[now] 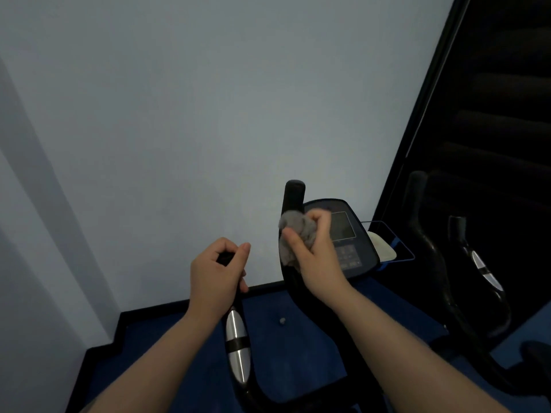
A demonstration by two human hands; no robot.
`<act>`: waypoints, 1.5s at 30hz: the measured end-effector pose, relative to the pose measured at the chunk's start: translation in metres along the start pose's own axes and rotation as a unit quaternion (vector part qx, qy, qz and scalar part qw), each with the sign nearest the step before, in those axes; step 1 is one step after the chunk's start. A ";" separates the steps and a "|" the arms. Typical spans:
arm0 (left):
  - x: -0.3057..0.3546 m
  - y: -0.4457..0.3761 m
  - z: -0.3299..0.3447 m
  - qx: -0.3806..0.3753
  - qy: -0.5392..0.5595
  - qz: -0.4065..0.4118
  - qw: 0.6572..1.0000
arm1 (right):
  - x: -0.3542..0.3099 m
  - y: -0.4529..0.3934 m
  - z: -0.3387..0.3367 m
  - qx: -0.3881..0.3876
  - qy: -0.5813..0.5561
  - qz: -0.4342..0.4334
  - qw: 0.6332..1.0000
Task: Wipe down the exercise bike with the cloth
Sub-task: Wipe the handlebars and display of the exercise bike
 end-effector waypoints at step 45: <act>0.008 -0.001 0.000 -0.005 -0.010 0.018 1.000 | 0.017 -0.005 -0.011 0.018 -0.150 0.127 0.980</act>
Point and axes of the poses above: each hand's wrist, its own y-axis away from the middle knuckle, its own z-axis out of the palm, x = y × z, the point moved 6 cm from there along -y, towards the middle knuckle, and after that the axes turned 2 degrees about x, right-handed, at the moved point
